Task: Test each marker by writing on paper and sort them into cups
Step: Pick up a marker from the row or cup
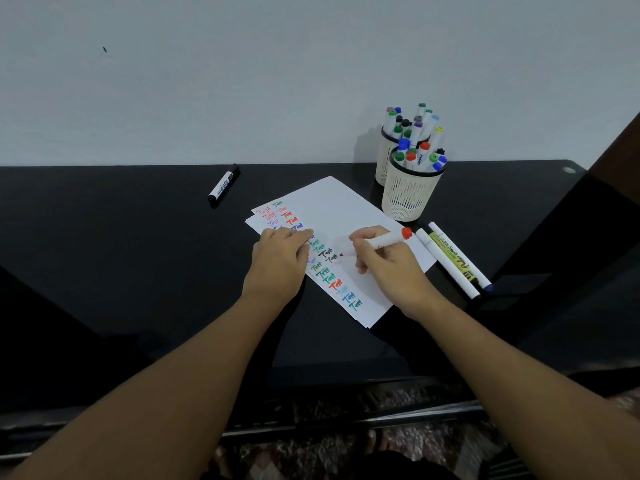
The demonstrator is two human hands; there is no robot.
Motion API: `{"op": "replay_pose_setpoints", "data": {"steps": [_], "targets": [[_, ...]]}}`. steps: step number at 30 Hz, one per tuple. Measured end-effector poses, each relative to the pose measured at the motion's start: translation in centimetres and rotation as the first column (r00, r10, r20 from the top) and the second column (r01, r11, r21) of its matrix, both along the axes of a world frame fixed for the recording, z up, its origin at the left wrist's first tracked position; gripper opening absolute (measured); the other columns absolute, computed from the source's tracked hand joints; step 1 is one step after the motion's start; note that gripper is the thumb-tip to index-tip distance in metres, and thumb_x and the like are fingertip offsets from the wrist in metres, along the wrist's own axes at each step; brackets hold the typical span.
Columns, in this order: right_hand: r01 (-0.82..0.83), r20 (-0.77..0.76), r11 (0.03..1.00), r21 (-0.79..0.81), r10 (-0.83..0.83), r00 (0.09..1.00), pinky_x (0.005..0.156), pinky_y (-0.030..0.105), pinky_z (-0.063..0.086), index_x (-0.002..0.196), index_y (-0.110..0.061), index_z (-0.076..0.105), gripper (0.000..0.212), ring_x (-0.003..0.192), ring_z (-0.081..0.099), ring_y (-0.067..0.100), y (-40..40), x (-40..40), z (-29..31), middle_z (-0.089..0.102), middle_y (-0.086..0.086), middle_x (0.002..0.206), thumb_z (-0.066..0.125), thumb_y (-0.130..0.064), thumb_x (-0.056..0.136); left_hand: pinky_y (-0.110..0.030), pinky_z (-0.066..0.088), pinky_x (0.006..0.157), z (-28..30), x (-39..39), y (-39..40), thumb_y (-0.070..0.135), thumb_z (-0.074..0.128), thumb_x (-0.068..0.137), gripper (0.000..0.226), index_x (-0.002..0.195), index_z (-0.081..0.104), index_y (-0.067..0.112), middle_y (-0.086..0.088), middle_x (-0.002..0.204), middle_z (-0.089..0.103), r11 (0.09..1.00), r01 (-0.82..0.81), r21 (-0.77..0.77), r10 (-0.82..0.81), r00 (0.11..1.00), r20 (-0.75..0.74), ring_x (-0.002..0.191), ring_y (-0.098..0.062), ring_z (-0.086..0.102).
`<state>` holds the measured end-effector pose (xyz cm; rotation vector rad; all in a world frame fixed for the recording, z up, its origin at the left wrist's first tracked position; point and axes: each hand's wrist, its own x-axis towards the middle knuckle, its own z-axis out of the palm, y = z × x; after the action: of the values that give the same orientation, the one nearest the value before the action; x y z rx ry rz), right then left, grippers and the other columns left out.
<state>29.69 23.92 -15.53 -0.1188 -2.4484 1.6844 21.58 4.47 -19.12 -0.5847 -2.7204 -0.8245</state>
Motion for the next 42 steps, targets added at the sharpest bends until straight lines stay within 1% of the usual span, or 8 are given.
{"op": "replay_pose_setpoints", "data": {"steps": [2, 4, 9, 13, 20, 24, 35, 42], "targets": [[-0.001, 0.004, 1.0, -0.005, 0.001, 1.0, 0.088, 0.033, 0.057, 0.105, -0.027, 0.069, 0.007, 0.09, 0.07, 0.01, 0.2, 0.4, -0.5, 0.072, -0.007, 0.094, 0.062, -0.03, 0.102, -0.039, 0.039, 0.096, -0.1, 0.0, -0.1, 0.026, 0.049, 0.106, 0.034, 0.137, 0.063, 0.024, 0.004, 0.125, 0.066, 1.0, -0.002, -0.007, 0.002, 1.0, -0.007, 0.117, -0.025, 0.047], [-0.015, 0.009, 1.0, 0.025, 0.015, 1.0, 0.093, 0.037, 0.057, 0.102, -0.031, 0.07, 0.004, 0.096, 0.069, 0.013, 0.3, 0.7, -0.6, 0.072, -0.01, 0.098, 0.068, -0.033, 0.099, -0.039, 0.039, 0.095, -0.1, 0.0, 0.0, 0.027, 0.049, 0.105, 0.034, 0.137, 0.063, 0.025, 0.004, 0.124, 0.067, 1.0, -0.006, -0.015, 0.006, 1.0, -0.005, 0.117, -0.025, 0.047], [-0.035, 0.062, 0.994, 0.1, 0.029, 0.998, 0.09, 0.022, 0.05, 0.104, -0.032, 0.065, 0.008, 0.095, 0.065, 0.0, 0.4, 1.2, -0.5, 0.069, -0.013, 0.096, 0.057, -0.033, 0.105, -0.038, 0.037, 0.096, 0.1, 0.0, 0.0, 0.028, 0.049, 0.106, 0.035, 0.138, 0.062, 0.025, 0.005, 0.127, 0.065, 0.999, -0.016, -0.033, 0.016, 1.0, 0.01, 0.121, -0.024, 0.046], [-0.068, 0.09, 0.991, 0.115, 0.058, 0.994, 0.088, 0.019, 0.048, 0.106, -0.03, 0.064, 0.009, 0.094, 0.063, -0.006, 0.1, 1.5, -0.4, 0.068, -0.014, 0.097, 0.055, -0.032, 0.106, -0.039, 0.039, 0.096, 0.2, 0.0, 0.1, 0.028, 0.05, 0.105, 0.036, 0.139, 0.061, 0.026, 0.005, 0.129, 0.065, 0.999, -0.023, -0.047, 0.024, 1.0, 0.015, 0.121, -0.024, 0.047], [-0.078, 0.087, 0.984, 0.16, 0.065, 0.994, 0.087, 0.022, 0.049, 0.105, -0.033, 0.066, 0.01, 0.096, 0.064, -0.005, 0.2, 1.0, -0.6, 0.07, -0.016, 0.097, 0.056, -0.035, 0.106, -0.039, 0.04, 0.099, 0.2, 0.2, 0.1, 0.028, 0.05, 0.105, 0.036, 0.14, 0.06, 0.025, 0.004, 0.13, 0.065, 0.999, -0.025, -0.048, 0.026, 0.999, 0.02, 0.122, -0.024, 0.046], [-0.08, 0.082, 0.98, 0.183, 0.066, 0.995, 0.088, 0.028, 0.053, 0.104, -0.034, 0.067, 0.009, 0.097, 0.066, 0.002, 0.2, 1.0, -0.9, 0.071, -0.015, 0.098, 0.058, -0.036, 0.105, -0.039, 0.04, 0.098, 0.2, 0.1, 0.0, 0.028, 0.05, 0.105, 0.036, 0.14, 0.061, 0.025, 0.003, 0.13, 0.065, 0.998, -0.027, -0.049, 0.028, 0.999, 0.016, 0.12, -0.024, 0.047], [-0.064, 0.094, 0.973, 0.222, 0.044, 0.995, 0.086, 0.027, 0.05, 0.108, -0.029, 0.062, 0.012, 0.095, 0.065, 0.008, 0.2, 1.4, -0.4, 0.068, -0.011, 0.096, 0.053, -0.035, 0.107, -0.042, 0.042, 0.099, 0.2, 0.1, 0.0, 0.026, 0.051, 0.105, 0.036, 0.139, 0.061, 0.023, 0.001, 0.127, 0.067, 0.999, -0.018, -0.038, 0.019, 0.999, 0.03, 0.119, -0.027, 0.047], [-0.052, 0.095, 0.977, 0.208, 0.033, 0.995, 0.087, 0.023, 0.05, 0.113, -0.028, 0.061, 0.013, 0.099, 0.064, 0.007, 0.0, 1.3, -0.2, 0.067, -0.012, 0.101, 0.051, -0.033, 0.108, -0.041, 0.041, 0.1, 0.3, 0.2, 0.0, 0.026, 0.052, 0.105, 0.036, 0.139, 0.061, 0.023, 0.001, 0.127, 0.067, 1.0, -0.02, -0.024, 0.021, 0.999, 0.03, 0.12, -0.026, 0.047]]}}
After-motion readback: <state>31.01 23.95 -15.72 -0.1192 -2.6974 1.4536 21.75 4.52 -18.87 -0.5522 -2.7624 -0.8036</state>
